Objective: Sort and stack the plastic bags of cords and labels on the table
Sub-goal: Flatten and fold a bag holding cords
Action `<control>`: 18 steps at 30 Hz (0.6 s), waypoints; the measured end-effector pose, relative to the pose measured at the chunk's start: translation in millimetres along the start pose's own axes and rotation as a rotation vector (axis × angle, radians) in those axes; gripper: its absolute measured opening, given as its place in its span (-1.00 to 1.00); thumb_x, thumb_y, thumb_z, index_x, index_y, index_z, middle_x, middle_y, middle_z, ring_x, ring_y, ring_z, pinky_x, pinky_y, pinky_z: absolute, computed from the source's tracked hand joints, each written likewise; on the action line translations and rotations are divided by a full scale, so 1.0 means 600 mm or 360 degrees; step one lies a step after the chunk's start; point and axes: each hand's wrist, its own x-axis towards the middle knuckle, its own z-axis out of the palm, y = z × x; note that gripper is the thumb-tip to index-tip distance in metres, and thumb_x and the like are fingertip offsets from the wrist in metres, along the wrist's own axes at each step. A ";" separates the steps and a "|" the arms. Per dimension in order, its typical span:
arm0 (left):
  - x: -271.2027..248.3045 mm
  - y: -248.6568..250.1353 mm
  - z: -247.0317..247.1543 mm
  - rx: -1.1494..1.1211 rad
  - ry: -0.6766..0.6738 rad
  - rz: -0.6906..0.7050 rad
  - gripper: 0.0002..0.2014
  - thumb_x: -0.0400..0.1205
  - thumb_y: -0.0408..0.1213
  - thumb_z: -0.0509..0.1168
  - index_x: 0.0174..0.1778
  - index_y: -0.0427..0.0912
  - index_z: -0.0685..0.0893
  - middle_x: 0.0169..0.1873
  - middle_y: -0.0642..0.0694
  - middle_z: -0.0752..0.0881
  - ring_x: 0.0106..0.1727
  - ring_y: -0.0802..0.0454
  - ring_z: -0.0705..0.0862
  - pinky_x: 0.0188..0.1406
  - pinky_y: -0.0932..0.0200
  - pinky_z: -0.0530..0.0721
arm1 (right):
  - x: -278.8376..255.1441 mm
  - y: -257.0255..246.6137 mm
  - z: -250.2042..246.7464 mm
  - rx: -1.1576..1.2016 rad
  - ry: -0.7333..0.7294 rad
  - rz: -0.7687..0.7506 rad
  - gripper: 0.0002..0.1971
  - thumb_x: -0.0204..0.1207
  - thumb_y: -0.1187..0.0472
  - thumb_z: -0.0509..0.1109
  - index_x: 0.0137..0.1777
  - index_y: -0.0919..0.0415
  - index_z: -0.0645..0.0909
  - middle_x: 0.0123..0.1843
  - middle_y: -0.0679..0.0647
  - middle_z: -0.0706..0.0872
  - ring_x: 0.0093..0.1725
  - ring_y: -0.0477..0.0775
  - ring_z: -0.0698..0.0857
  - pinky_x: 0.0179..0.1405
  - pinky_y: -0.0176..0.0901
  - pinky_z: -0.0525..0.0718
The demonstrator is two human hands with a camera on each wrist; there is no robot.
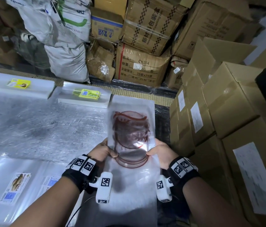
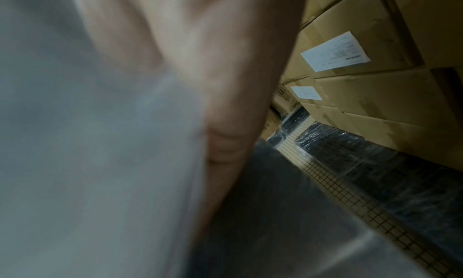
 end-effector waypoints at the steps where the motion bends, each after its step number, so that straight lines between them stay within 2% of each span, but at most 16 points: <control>1: 0.001 0.001 -0.003 -0.0010 0.0004 0.0025 -0.32 0.21 -0.86 0.15 0.24 -0.32 0.61 -0.28 -0.34 0.76 -0.22 -0.29 0.73 0.00 -0.10 0.67 | 0.001 0.000 -0.002 -0.0001 0.0010 -0.0024 -0.30 0.14 0.51 0.39 0.34 0.09 0.68 0.26 0.34 0.75 0.26 0.49 0.70 0.35 0.48 0.59; 3: -0.001 0.002 -0.005 -0.0023 -0.0045 -0.0017 -0.26 0.23 -0.84 0.20 0.33 -0.25 0.58 0.00 -0.50 0.74 0.03 -0.48 0.72 0.29 -0.35 0.59 | -0.008 -0.009 0.001 -0.0127 -0.0034 -0.0022 -0.28 0.20 0.50 0.39 0.43 0.06 0.58 0.31 0.30 0.72 0.27 0.41 0.71 0.36 0.40 0.62; 4: -0.003 -0.002 -0.005 0.0000 -0.0078 -0.0057 -0.22 0.22 -0.82 0.23 0.36 -0.20 0.55 0.12 -0.53 0.71 0.14 -0.54 0.68 0.33 -0.41 0.56 | -0.016 -0.014 0.002 -0.0222 -0.0049 -0.0027 -0.30 0.28 0.52 0.39 0.45 0.08 0.54 0.32 0.30 0.71 0.27 0.36 0.71 0.36 0.31 0.65; 6: -0.010 -0.008 -0.001 0.0120 -0.0086 -0.0114 -0.21 0.21 -0.80 0.23 0.36 -0.15 0.54 0.17 -0.45 0.71 0.18 -0.49 0.69 0.28 -0.32 0.63 | -0.028 -0.020 0.004 -0.0334 -0.0058 -0.0010 -0.36 0.42 0.62 0.31 0.45 0.11 0.49 0.27 0.32 0.70 0.21 0.29 0.71 0.26 0.08 0.71; 7: -0.016 -0.008 0.002 0.0160 -0.0081 -0.0125 -0.23 0.23 -0.82 0.21 0.35 -0.15 0.54 0.17 -0.42 0.73 0.17 -0.46 0.71 0.25 -0.26 0.65 | -0.032 -0.022 0.004 -0.0386 -0.0065 -0.0001 -0.38 0.45 0.62 0.30 0.45 0.10 0.47 0.24 0.29 0.70 0.18 0.24 0.71 0.22 -0.02 0.72; 9: -0.019 -0.003 0.003 0.0190 -0.0083 -0.0146 -0.28 0.25 -0.79 0.21 0.32 -0.17 0.52 0.15 -0.39 0.74 0.14 -0.40 0.73 0.15 -0.18 0.70 | -0.035 -0.025 0.002 -0.0504 -0.0024 -0.0009 -0.40 0.45 0.51 0.37 0.48 0.11 0.46 0.23 0.21 0.69 0.19 0.17 0.68 0.31 -0.04 0.66; 11: -0.025 0.007 0.001 0.0140 -0.0041 -0.0148 -0.38 0.30 -0.72 0.22 0.29 -0.27 0.51 0.09 -0.40 0.72 0.00 -0.31 0.75 -0.12 0.00 0.75 | -0.034 -0.024 0.004 -0.0573 0.0009 -0.0014 -0.42 0.41 0.42 0.42 0.45 0.13 0.49 0.27 0.24 0.68 0.26 0.18 0.66 0.39 -0.05 0.58; 12: -0.028 0.009 -0.002 0.0098 -0.0051 -0.0148 -0.41 0.30 -0.67 0.25 0.31 -0.35 0.50 0.09 -0.44 0.69 -0.03 -0.29 0.73 -0.18 0.05 0.75 | -0.031 -0.020 0.004 -0.0528 0.0009 0.0001 -0.42 0.35 0.37 0.44 0.42 0.14 0.51 0.31 0.27 0.67 0.28 0.19 0.66 0.41 -0.02 0.57; 14: -0.031 0.006 -0.007 0.0011 -0.0055 -0.0160 -0.26 0.19 -0.59 0.32 0.39 -0.44 0.45 0.11 -0.47 0.64 -0.02 -0.33 0.67 -0.13 -0.03 0.74 | -0.019 -0.009 0.001 -0.0318 0.0030 0.0062 -0.33 0.22 0.33 0.43 0.42 0.15 0.52 0.40 0.32 0.63 0.32 0.25 0.66 0.44 0.08 0.57; 16: -0.034 -0.003 -0.006 -0.0092 -0.0059 -0.0119 -0.23 0.12 -0.62 0.29 0.35 -0.33 0.49 -0.02 -0.40 0.69 -0.13 -0.31 0.71 -0.18 -0.08 0.76 | -0.014 -0.001 -0.001 -0.0227 0.0042 0.0089 -0.30 0.26 0.39 0.38 0.48 0.12 0.47 0.40 0.34 0.63 0.27 0.29 0.69 0.36 0.11 0.64; 18: -0.039 -0.014 -0.002 -0.0144 -0.0064 -0.0047 -0.20 0.08 -0.67 0.23 0.33 -0.25 0.49 -0.16 -0.34 0.71 -0.27 -0.24 0.74 -0.32 0.01 0.77 | -0.020 -0.001 0.001 -0.0270 0.0046 0.0114 -0.28 0.30 0.38 0.38 0.52 0.04 0.42 0.42 0.30 0.61 0.28 0.28 0.68 0.34 0.15 0.65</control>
